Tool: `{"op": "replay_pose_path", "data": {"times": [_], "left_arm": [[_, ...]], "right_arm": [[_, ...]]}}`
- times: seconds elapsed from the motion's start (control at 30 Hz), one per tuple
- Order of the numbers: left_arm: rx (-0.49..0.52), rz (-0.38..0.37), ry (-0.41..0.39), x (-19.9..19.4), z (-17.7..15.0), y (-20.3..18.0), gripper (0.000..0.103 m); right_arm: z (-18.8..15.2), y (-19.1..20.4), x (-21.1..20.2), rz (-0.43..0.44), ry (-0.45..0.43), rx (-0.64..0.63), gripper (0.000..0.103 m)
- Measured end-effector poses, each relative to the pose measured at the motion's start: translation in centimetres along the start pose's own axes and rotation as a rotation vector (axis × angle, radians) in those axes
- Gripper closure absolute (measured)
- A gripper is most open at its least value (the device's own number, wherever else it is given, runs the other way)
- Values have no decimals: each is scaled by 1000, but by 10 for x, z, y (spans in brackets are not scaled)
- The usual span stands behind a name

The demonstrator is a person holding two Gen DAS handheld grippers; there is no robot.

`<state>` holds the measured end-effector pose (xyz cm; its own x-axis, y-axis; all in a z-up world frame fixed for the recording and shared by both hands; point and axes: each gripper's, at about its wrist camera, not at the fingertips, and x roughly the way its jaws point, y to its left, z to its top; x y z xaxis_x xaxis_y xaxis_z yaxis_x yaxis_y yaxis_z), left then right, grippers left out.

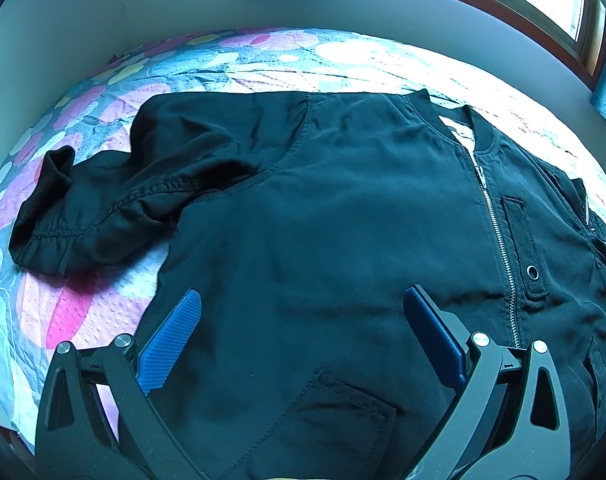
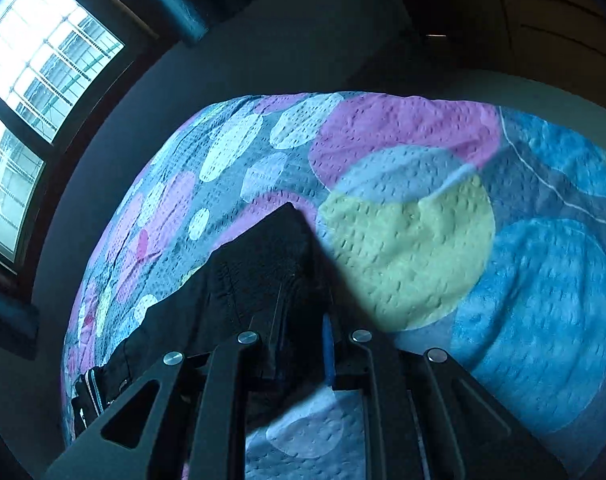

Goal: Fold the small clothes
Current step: 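Lift the sleeve and lay it across the jacket front, open right gripper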

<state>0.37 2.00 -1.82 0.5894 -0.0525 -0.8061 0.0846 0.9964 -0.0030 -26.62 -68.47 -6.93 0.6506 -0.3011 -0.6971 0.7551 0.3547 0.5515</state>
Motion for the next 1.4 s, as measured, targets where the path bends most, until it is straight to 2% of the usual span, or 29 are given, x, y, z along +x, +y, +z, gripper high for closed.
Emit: {"op": "replay_pose_path", "data": {"times": [0.17,0.33,0.57,0.77,0.93,1.1,1.17,1.27,1.4], "left_arm": [[-6,-8,15,3,-3,12,2],[-2,-7,19,4,-4,16,2],[3,7,-8,-4,0,28,2],[-11,41,-11,-6,0,54,2],[-47,37,-17,-10,-3,72,2],[-52,32,-31,-14,-4,80,2],[-53,32,-34,-15,-4,82,2],[-63,27,-30,-16,-5,87,2],[-61,24,-27,-16,-7,86,2]], "right_arm": [[-13,0,-21,19,-52,20,89],[-4,19,-52,142,-105,54,89],[-7,118,-127,327,-222,-112,89],[-36,219,-169,477,-240,-310,89],[-81,299,-179,606,-182,-460,89],[-145,364,-175,704,-107,-595,89],[-174,387,-168,718,-69,-652,89],[-220,412,-149,745,34,-702,89],[-282,435,-115,719,160,-790,89]]}}
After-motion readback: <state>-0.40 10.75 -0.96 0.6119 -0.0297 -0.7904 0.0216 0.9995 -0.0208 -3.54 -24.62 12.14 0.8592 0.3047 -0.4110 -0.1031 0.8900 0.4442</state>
